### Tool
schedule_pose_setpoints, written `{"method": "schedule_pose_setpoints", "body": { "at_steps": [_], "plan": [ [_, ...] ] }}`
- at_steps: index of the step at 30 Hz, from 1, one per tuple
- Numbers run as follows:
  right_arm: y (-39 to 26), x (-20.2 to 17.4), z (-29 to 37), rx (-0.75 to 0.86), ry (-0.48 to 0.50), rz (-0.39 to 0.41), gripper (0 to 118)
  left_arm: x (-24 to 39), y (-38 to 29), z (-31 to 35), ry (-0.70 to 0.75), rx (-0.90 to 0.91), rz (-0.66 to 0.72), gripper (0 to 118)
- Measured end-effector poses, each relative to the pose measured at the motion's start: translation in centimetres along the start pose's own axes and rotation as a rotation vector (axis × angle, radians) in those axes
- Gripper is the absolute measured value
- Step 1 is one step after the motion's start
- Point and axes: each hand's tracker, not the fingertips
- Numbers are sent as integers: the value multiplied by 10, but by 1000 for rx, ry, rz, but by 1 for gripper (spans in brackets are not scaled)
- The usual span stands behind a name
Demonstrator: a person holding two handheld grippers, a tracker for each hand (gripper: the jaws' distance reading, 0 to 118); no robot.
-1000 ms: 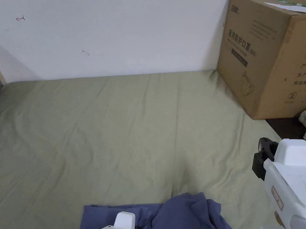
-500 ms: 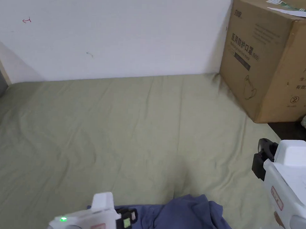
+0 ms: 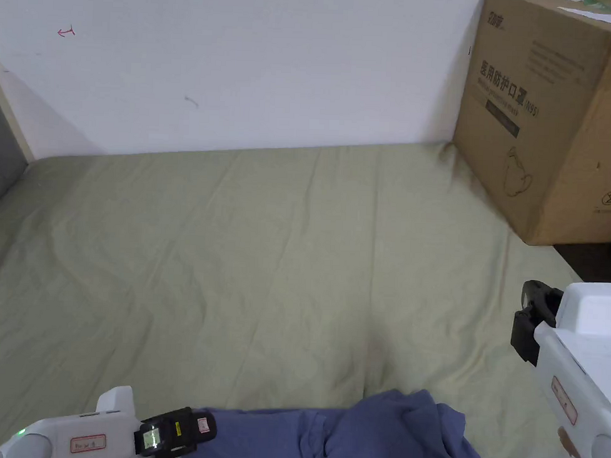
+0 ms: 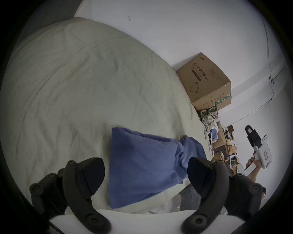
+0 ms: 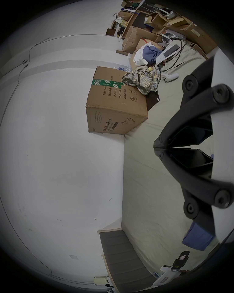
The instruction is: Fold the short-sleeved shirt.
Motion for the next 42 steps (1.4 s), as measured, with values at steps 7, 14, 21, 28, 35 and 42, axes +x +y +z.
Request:
{"method": "schedule_pose_setpoints", "body": {
  "at_steps": [7,14,21,28,35,42],
  "plan": [
    [-2,-2,-6,-19,1,17,0,-17,-11,-29,-8,-53,11,76],
    [-4,1,-8,-29,-12,20,0,-20,-19,-48,38,-73,-8,16],
    [1,3,-6,-17,-8,21,0,0,-19,-20,64,-14,-48,8],
    [7,6,3,12,2,7,0,0,-1,40,176,57,-75,7],
    [7,8,9,26,15,-11,0,26,12,93,294,87,-85,7],
    [6,13,13,31,20,-23,0,115,19,57,242,41,-169,7]
  ]
}}
